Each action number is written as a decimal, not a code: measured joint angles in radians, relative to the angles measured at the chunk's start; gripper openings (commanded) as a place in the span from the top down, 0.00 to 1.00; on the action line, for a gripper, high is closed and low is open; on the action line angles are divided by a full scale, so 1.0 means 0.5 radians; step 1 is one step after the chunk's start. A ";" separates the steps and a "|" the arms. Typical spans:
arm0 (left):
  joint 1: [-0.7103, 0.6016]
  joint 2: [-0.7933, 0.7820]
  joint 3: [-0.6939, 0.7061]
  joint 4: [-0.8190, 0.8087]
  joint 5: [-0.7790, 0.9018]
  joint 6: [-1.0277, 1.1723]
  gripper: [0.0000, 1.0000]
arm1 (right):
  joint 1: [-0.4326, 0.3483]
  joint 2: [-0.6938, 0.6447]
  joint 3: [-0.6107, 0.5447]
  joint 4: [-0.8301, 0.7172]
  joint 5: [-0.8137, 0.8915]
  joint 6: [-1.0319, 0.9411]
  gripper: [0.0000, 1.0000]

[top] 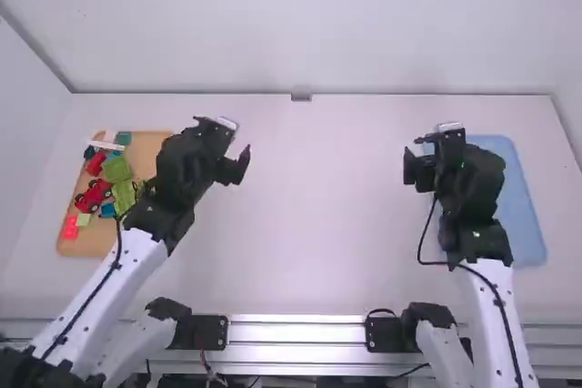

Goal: Assemble lego blocks to make yellow taxi

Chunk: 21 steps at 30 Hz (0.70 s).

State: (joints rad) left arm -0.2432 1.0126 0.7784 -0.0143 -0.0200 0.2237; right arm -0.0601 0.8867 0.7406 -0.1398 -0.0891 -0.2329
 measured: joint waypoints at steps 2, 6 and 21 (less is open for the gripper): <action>0.043 -0.048 -0.034 0.026 0.005 -0.034 0.11 | 0.037 -0.037 -0.041 0.042 0.043 0.036 0.11; 0.154 -0.147 -0.160 0.029 0.018 -0.124 0.17 | 0.113 -0.118 -0.169 0.136 0.111 0.127 0.18; 0.484 -0.748 -0.762 0.024 0.024 -0.420 0.48 | 0.120 -0.747 -0.784 0.273 0.162 0.438 0.49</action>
State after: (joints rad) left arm -0.0010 0.6388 0.3973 -0.0025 -0.0078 0.0139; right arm -0.0002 0.5133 0.3485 -0.0032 -0.0082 -0.0139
